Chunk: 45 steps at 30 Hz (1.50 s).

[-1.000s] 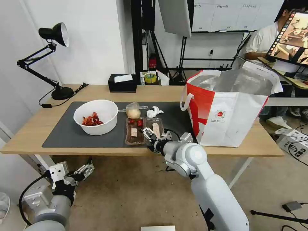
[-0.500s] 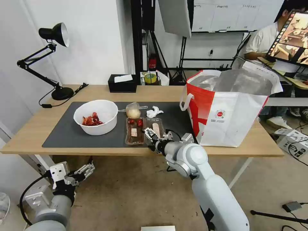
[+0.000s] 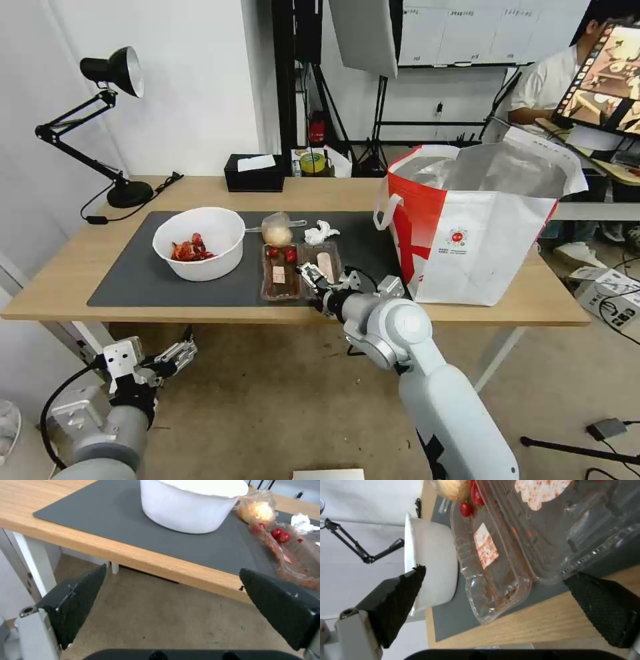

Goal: Pick up the trash from the table and place it into the takeout bag.

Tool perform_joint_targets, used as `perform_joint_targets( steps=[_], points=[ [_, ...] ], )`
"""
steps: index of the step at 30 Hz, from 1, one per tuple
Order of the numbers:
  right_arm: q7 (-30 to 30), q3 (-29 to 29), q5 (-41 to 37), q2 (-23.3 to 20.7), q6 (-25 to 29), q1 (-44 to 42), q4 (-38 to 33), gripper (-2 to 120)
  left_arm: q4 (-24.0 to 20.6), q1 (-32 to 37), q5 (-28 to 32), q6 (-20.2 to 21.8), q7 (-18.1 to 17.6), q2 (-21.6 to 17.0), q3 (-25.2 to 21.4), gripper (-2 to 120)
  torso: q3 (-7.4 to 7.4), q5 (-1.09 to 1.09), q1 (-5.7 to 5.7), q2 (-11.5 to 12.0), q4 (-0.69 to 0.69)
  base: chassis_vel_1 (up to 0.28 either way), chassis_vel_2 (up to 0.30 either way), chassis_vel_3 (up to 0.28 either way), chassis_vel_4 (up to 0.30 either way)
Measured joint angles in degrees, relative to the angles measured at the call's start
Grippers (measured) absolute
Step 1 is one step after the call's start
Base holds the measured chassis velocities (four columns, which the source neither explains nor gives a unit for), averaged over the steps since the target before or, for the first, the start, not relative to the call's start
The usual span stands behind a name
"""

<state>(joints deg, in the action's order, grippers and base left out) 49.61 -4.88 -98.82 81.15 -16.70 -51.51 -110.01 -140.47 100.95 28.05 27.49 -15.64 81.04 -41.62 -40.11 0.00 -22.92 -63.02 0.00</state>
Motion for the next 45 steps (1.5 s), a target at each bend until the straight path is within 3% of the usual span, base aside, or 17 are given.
perform_joint_targets(
  steps=[17,45],
  points=[
    [-4.5,1.78,11.78,-1.75,-0.73,-2.17,-1.77,100,-0.27,0.25,-0.08,-0.1,0.09,0.09,0.19,100,0.0,0.0,0.0,0.0,0.0,0.0,0.0,0.0,0.0],
    [-18.14,6.23,39.85,-5.04,-0.58,-4.23,-1.63,100,-1.19,0.96,-0.2,-0.32,0.18,0.51,0.14,100,0.0,0.0,0.0,0.0,0.0,0.0,0.0,0.0,0.0]
  ],
)
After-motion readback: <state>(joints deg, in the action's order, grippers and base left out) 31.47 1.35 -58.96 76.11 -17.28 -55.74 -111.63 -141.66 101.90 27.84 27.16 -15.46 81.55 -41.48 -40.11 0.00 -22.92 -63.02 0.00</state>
